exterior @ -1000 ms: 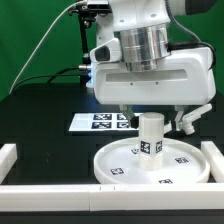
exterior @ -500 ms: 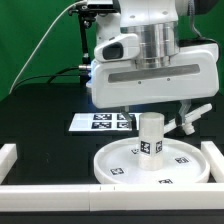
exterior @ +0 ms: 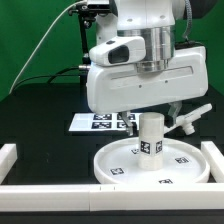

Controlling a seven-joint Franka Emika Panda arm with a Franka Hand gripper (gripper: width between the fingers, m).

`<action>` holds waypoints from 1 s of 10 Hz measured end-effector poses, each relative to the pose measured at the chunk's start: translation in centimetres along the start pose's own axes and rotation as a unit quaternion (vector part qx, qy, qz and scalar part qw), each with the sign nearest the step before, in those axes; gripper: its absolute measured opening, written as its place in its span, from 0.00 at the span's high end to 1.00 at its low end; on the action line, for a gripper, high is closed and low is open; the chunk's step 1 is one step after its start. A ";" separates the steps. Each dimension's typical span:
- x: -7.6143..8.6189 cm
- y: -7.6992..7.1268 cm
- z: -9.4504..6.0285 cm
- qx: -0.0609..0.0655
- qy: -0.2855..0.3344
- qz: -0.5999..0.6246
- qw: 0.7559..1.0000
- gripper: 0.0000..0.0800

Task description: Assemble round table

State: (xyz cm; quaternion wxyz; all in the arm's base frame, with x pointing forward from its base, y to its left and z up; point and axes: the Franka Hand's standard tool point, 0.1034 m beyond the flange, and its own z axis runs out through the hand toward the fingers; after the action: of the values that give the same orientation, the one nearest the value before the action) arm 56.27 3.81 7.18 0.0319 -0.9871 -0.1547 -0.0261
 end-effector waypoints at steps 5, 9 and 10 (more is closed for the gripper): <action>0.1 0.0 0.0 0.000 0.006 0.125 0.992 0.50; 0.1 0.4 0.0 0.008 0.034 0.373 0.927 0.49; 0.0 0.4 0.0 0.017 0.040 0.435 0.900 0.49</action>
Offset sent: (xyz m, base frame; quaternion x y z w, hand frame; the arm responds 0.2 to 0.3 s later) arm 0.0000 0.0000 0.0000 0.0000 0.0000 0.1296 0.9916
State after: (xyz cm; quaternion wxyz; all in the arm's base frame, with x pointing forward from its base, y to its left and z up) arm 56.37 3.37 7.20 0.0626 -0.9536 0.2906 -0.0466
